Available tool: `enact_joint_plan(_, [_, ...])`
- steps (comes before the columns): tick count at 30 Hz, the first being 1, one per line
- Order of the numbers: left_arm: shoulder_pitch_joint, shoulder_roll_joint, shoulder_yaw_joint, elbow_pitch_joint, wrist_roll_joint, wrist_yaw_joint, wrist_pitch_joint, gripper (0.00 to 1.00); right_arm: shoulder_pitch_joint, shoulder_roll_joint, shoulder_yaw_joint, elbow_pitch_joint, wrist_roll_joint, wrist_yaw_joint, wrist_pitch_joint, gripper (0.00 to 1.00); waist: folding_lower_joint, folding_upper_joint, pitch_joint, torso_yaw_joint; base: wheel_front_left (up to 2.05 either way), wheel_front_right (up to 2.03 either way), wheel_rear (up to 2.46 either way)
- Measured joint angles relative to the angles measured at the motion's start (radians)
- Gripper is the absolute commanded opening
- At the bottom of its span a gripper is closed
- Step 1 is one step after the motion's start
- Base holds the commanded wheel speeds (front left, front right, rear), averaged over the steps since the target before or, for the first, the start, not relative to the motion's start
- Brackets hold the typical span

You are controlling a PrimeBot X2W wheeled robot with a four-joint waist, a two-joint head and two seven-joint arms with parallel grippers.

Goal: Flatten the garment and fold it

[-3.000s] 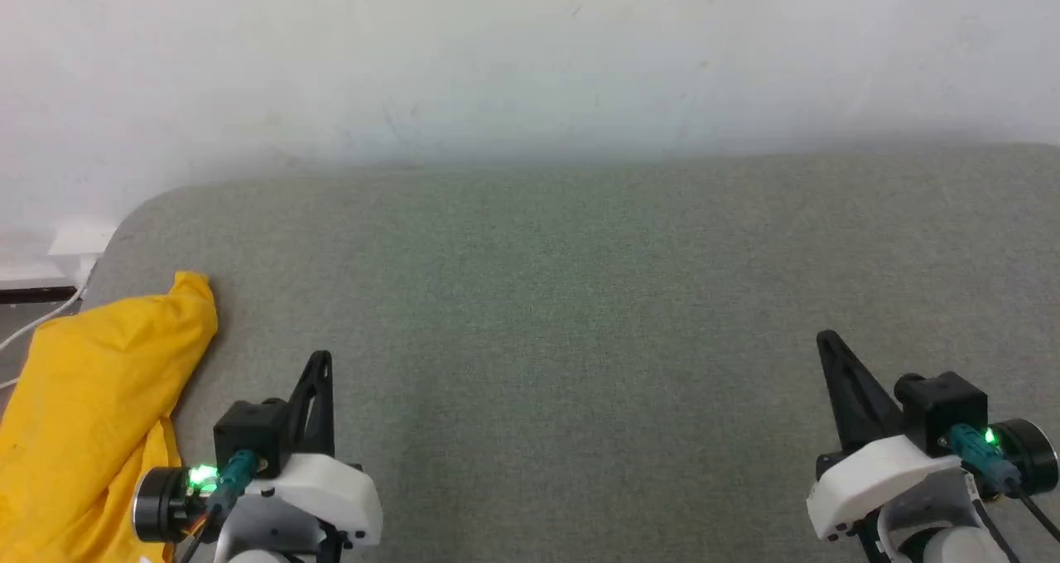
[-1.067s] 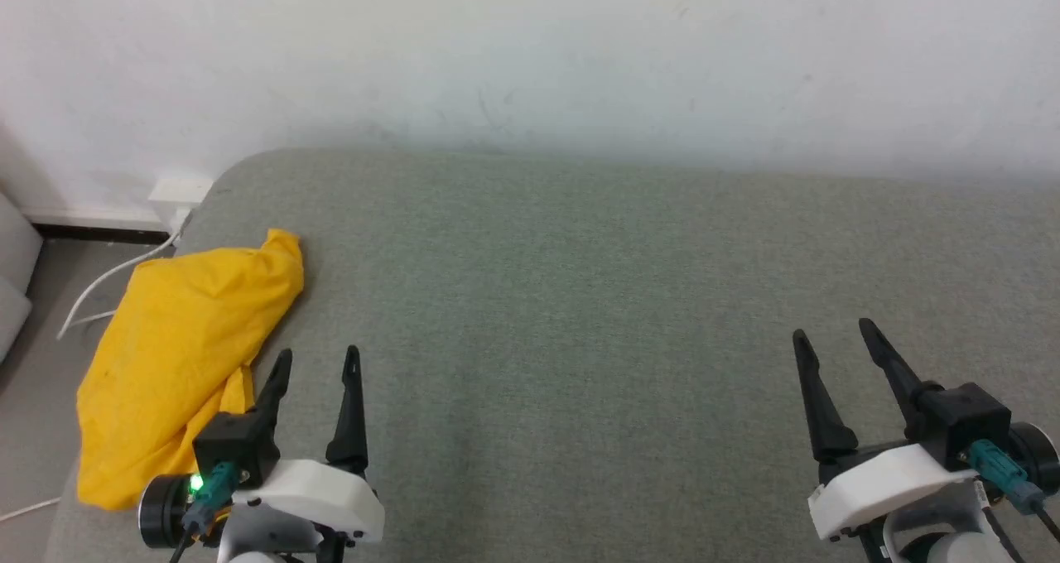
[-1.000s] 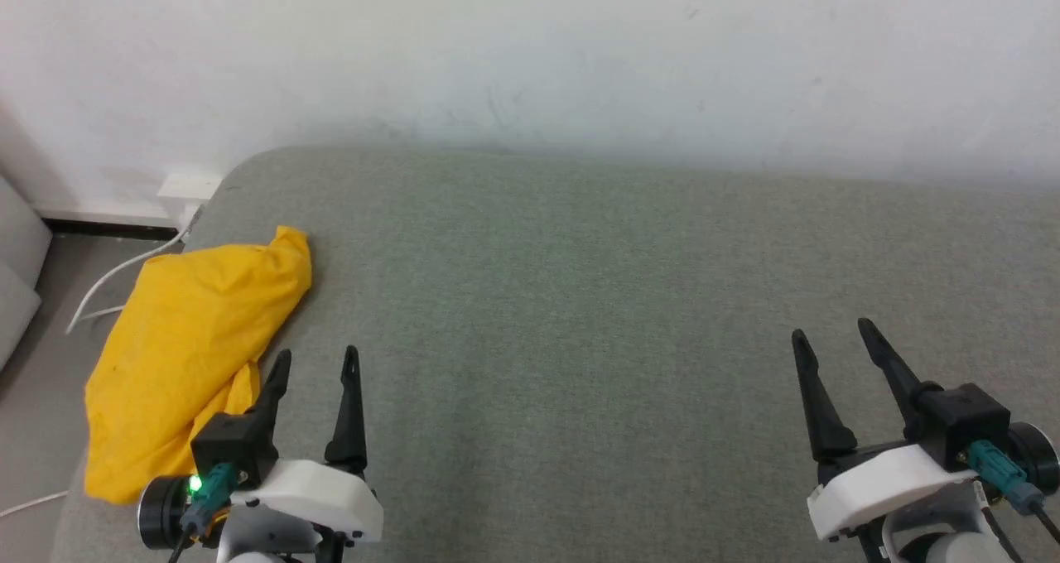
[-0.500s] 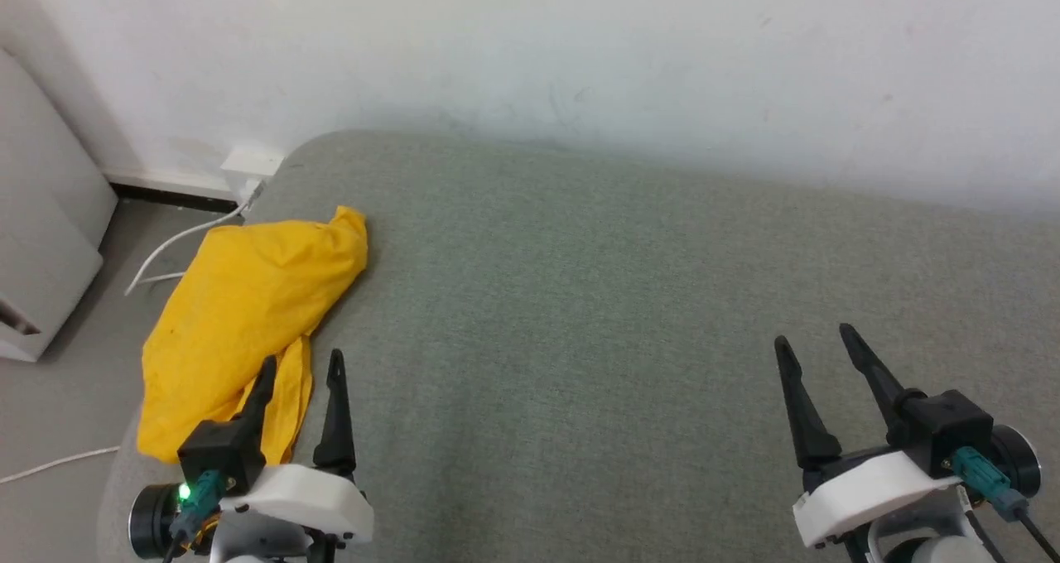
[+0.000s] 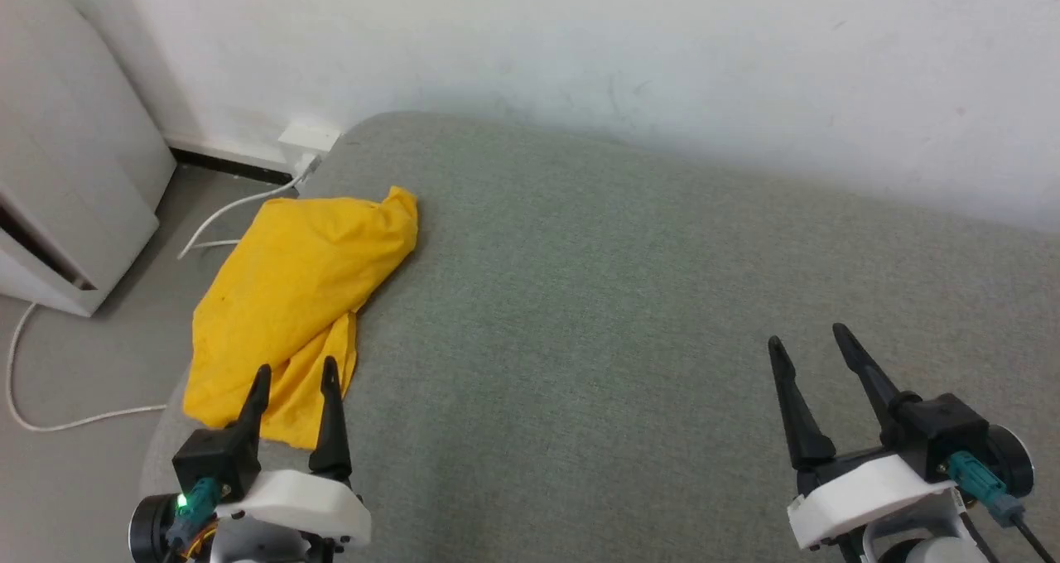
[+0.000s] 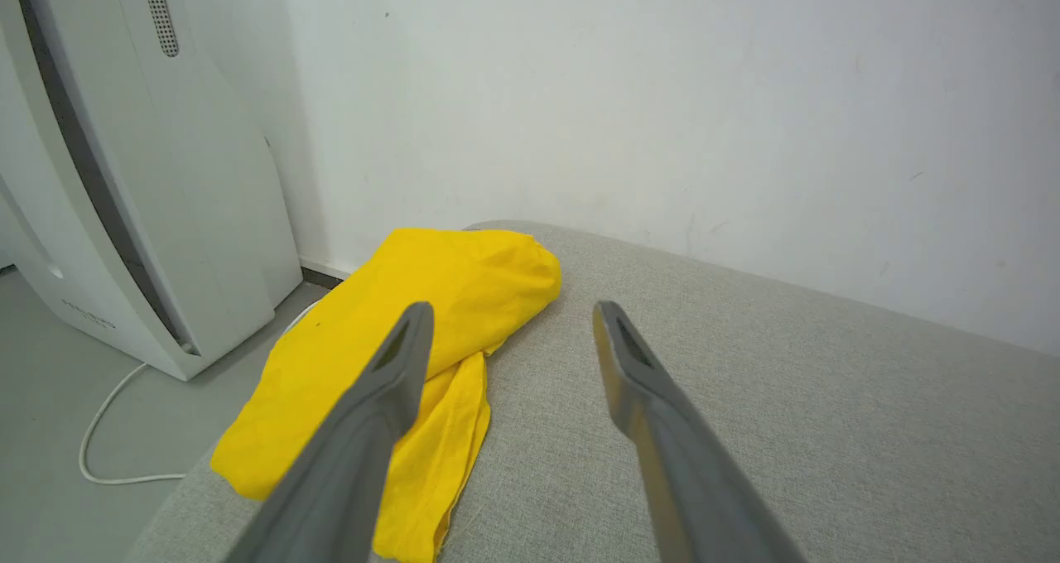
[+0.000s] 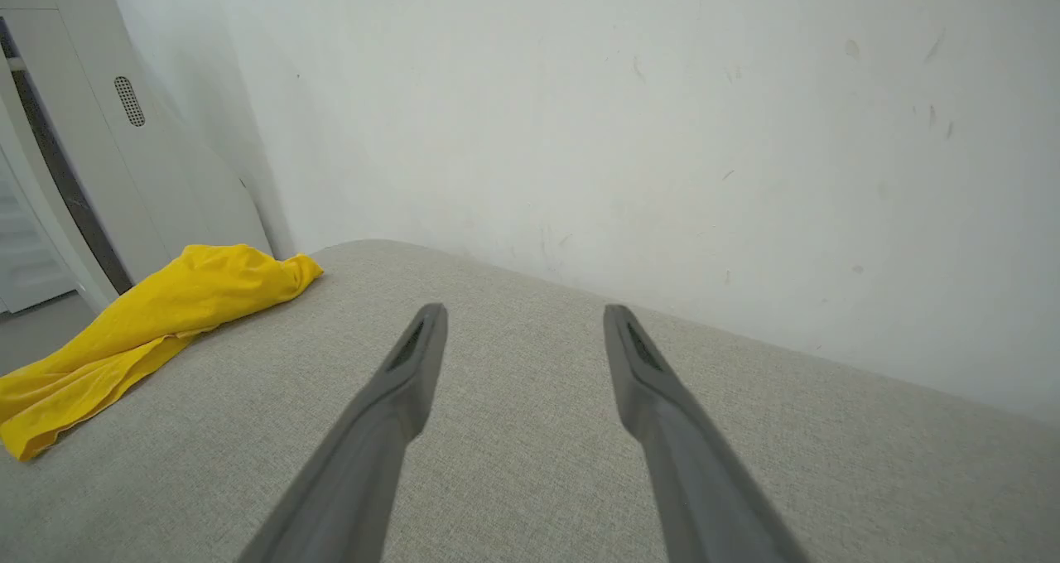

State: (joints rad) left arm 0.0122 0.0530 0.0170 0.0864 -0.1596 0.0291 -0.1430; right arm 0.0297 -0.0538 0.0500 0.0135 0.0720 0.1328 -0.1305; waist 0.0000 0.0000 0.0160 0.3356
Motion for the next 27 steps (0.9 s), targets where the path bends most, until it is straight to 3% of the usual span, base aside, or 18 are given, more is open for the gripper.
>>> enact_joint_plan(9, [-0.014, 0.0, 0.002, 0.015, -0.021, 0.009, -0.018, 1.0, 0.0, 0.0, 0.007, 0.002, 0.001, 0.0, -0.005, 1.0, -0.0001, 0.0, 0.016, 0.038, 0.0, 0.0, 0.0])
enact_joint_plan(18, [-0.15, 0.0, 0.02, 0.038, -0.016, 0.007, -0.039, 1.0, -0.007, 0.0, 0.021, -0.007, -0.002, 0.0, -0.002, 1.0, 0.0, 0.0, 0.056, 0.043, 0.0, 0.0, 0.0])
enact_joint_plan(27, [-0.424, 0.054, 0.047, 0.259, -0.023, -0.045, -0.032, 1.0, -0.041, 0.001, 0.03, -0.026, -0.011, 0.0, 0.007, 1.0, 0.0001, 0.0, 0.121, 0.008, 0.0, 0.0, 0.0])
